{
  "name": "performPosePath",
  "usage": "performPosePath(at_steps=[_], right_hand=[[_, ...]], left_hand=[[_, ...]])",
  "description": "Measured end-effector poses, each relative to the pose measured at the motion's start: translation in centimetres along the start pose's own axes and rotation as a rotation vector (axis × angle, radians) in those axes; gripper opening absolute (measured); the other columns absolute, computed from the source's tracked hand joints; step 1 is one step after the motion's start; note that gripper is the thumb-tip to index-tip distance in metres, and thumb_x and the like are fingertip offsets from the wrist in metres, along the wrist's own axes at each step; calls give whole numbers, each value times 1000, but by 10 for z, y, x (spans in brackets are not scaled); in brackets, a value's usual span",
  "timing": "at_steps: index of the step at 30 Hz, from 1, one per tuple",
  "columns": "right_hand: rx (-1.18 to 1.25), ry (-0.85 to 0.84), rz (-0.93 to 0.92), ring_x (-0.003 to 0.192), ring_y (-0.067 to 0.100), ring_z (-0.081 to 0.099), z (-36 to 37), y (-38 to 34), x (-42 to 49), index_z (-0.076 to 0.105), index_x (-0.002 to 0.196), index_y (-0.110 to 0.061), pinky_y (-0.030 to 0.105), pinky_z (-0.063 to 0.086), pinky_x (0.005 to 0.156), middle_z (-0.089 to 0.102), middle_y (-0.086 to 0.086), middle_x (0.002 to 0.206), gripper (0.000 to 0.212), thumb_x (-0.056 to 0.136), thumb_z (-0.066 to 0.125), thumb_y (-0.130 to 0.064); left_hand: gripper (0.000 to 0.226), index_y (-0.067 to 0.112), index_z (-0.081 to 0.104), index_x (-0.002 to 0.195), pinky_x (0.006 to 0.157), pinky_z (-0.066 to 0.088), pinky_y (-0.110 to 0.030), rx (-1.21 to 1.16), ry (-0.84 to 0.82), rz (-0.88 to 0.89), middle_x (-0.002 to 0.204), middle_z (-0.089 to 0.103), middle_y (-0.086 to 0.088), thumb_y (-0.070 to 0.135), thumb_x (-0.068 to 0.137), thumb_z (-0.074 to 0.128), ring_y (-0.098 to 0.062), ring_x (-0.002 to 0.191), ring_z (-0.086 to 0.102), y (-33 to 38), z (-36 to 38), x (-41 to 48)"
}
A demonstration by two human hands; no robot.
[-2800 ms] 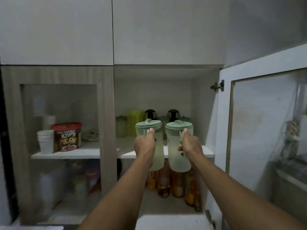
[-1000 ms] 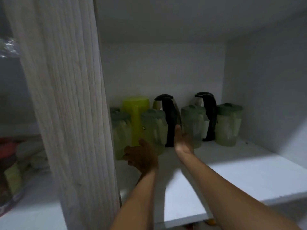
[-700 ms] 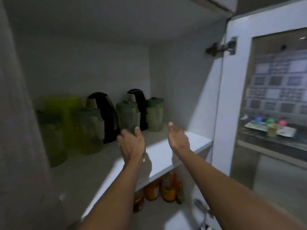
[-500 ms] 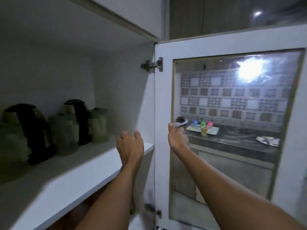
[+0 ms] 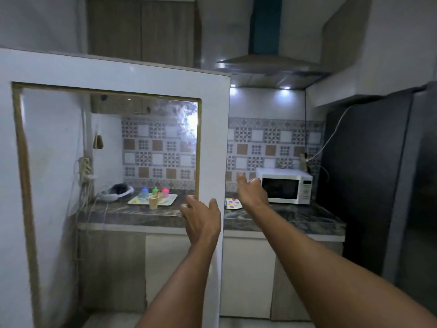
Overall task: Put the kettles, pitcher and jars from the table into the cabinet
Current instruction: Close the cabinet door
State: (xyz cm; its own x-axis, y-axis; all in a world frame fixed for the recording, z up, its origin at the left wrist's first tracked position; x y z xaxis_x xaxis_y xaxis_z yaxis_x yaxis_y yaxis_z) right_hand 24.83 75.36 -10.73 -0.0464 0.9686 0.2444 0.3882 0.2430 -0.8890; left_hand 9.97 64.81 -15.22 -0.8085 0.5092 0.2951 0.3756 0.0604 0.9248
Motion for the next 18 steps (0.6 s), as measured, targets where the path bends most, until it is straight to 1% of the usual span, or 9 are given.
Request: performPosePath(at_steps=[4, 7, 9, 11, 14, 16, 18], right_hand=[[47, -16, -33, 129, 36, 51, 8, -7, 40, 37, 145, -7, 45, 41, 105, 53, 15, 143, 69, 97, 37, -58], [87, -54, -87, 126, 35, 52, 30, -23, 64, 38, 143, -10, 49, 41, 105, 53, 13, 141, 74, 92, 41, -63], [108, -101, -117, 129, 35, 50, 47, -35, 78, 36, 144, -10, 47, 41, 105, 50, 12, 144, 77, 90, 43, -65], [107, -171, -155, 134, 34, 46, 69, -47, 91, 31, 149, -10, 43, 39, 106, 45, 13, 150, 80, 92, 44, -64], [104, -230, -187, 142, 35, 37, 95, -59, 107, 22, 154, -8, 41, 35, 110, 36, 15, 157, 79, 96, 45, -57], [124, -225, -194, 142, 35, 38, 102, -59, 117, 25, 153, -8, 41, 35, 111, 38, 15, 156, 77, 96, 48, -54], [145, -231, -205, 139, 35, 42, 103, -57, 123, 32, 151, -9, 42, 37, 111, 43, 14, 153, 77, 93, 52, -56]], left_hand=[[67, 8, 35, 135, 94, 45, -44, 73, 29, 48, 137, 41, -23, 36, 85, 70, -41, 121, 49, 5, 45, 22], [76, 9, 33, 132, 93, 46, -41, 166, 77, 103, 134, 41, -21, 39, 78, 78, -38, 117, 49, 3, 67, 43], [79, 13, 33, 125, 89, 50, -43, 235, 151, 134, 128, 41, -19, 39, 70, 84, -38, 110, 48, 0, 79, 59], [80, 15, 34, 121, 83, 52, -44, 270, 222, 130, 123, 40, -18, 33, 64, 88, -38, 105, 46, -5, 89, 72], [78, 14, 35, 122, 82, 50, -43, 265, 273, 127, 124, 39, -18, 23, 65, 88, -37, 106, 44, -11, 98, 88], [77, 12, 36, 123, 85, 47, -39, 252, 291, 142, 125, 39, -17, 25, 66, 87, -35, 108, 43, -14, 98, 97], [78, 10, 39, 123, 90, 41, -34, 243, 312, 166, 126, 40, -16, 28, 66, 88, -32, 111, 43, -14, 96, 100]])
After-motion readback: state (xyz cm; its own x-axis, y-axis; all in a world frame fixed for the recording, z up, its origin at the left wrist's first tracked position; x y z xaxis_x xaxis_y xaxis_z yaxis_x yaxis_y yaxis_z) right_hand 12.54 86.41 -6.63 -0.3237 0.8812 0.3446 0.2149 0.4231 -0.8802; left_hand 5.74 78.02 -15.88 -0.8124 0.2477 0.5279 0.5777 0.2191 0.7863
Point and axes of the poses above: each hand's wrist, its own x-axis towards the middle knuckle, its own z-axis out of the palm, y = z × x, the point moved 9 cm from there along x, towards the middle knuckle
